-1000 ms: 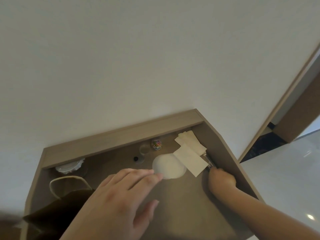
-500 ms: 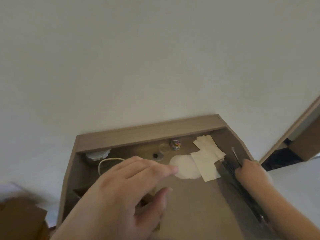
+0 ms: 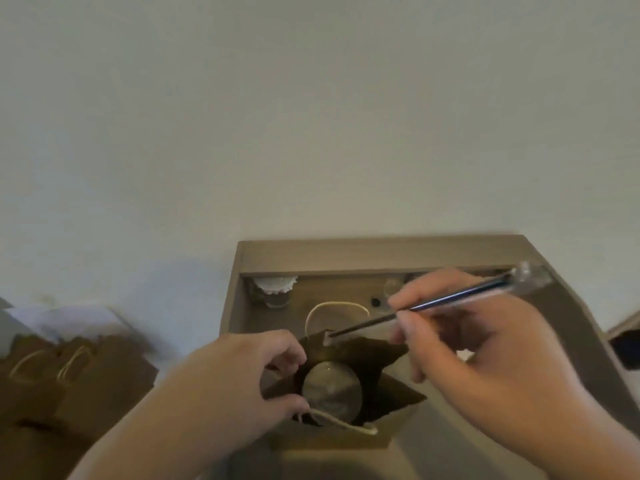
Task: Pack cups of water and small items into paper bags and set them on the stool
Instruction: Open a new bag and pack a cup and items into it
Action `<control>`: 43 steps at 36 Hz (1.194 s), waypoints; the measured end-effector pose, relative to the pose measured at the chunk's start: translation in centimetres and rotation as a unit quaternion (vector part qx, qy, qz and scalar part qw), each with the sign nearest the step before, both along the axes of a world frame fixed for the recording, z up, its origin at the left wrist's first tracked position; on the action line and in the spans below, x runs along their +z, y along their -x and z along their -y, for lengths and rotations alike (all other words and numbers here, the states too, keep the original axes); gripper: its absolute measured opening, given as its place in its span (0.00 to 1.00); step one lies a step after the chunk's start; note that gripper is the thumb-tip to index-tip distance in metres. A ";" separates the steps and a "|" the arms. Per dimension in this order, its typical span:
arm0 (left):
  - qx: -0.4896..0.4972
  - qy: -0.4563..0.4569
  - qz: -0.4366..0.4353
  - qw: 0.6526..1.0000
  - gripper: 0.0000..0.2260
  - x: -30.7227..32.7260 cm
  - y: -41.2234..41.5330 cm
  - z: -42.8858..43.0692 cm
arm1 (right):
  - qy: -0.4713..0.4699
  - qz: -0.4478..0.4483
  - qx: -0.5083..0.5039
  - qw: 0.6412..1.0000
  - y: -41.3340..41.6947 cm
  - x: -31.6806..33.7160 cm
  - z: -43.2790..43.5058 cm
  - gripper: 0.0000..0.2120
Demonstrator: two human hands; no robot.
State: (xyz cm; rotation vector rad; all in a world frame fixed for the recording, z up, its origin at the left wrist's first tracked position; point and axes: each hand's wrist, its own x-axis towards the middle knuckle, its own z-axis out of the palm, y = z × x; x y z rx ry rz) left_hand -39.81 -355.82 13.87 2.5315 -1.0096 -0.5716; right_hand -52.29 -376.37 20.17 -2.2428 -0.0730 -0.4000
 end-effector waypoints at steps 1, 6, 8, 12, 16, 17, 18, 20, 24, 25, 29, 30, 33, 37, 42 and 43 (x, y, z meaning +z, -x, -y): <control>0.003 -0.004 0.007 1.000 0.17 0.1 0.0 -0.1 | -0.040 -0.045 0.015 0.998 -0.4 -1.8 0.7 0.05; 0.019 0.015 0.049 0.999 0.21 -1.1 -0.8 -1.1 | 0.057 -0.206 0.066 0.975 -3.8 -6.1 0.1 0.08; 0.013 0.022 0.048 0.999 0.22 -1.4 -1.2 -1.3 | 0.102 -0.253 0.097 0.957 -4.4 -7.0 0.6 0.24; 0.017 0.069 0.046 0.996 0.18 -1.0 -1.3 -1.2 | 0.015 -0.224 0.018 0.974 -3.2 -5.9 2.8 0.25; 0.008 0.145 0.081 0.986 0.08 -0.2 -0.9 -0.3 | -0.041 -0.152 -0.137 0.978 -1.9 -6.7 7.8 0.09; 0.007 0.167 0.091 0.982 0.06 0.2 -0.7 0.1 | -0.047 -0.156 -0.179 0.970 -1.6 -7.5 9.2 0.10; 0.007 0.186 0.101 0.977 0.03 0.6 -0.5 0.5 | -0.050 -0.163 -0.222 0.960 -1.4 -8.7 10.6 0.12; 0.003 0.201 0.115 0.973 0.02 1.2 -0.2 1.3 | -0.076 -0.197 -0.295 0.932 -1.0 -11.3 13.2 0.14; -0.003 0.152 0.100 0.983 0.04 1.1 -0.5 2.5 | -0.107 -0.244 -0.346 0.900 0.5 -15.4 16.5 0.13; -0.002 0.138 0.092 0.986 0.05 1.0 -0.5 2.7 | -0.110 -0.255 -0.344 0.897 0.7 -16.2 17.0 0.12; 0.032 0.112 0.072 0.991 0.17 1.1 -0.4 3.3 | -0.096 -0.288 -0.320 0.897 1.0 -19.0 18.1 0.09; 0.035 0.104 0.062 0.992 0.18 1.2 -0.3 3.6 | -0.096 -0.291 -0.311 0.900 0.9 -19.5 18.3 0.09; 0.022 0.063 0.041 0.997 0.17 1.2 0.0 4.8 | -0.109 -0.296 -0.287 0.904 0.3 -20.1 18.7 0.08; 0.011 0.023 0.023 0.999 0.10 0.9 0.5 6.5 | -0.099 -0.310 -0.282 0.902 -0.6 -21.1 20.5 0.07; -0.012 -0.008 -0.049 0.999 0.05 0.5 0.4 7.9 | -0.068 -0.338 -0.366 0.864 -0.9 -24.1 25.8 0.09; -0.021 -0.016 -0.066 0.997 0.07 0.4 0.4 8.3 | -0.041 -0.354 -0.380 0.854 -0.7 -25.1 27.0 0.08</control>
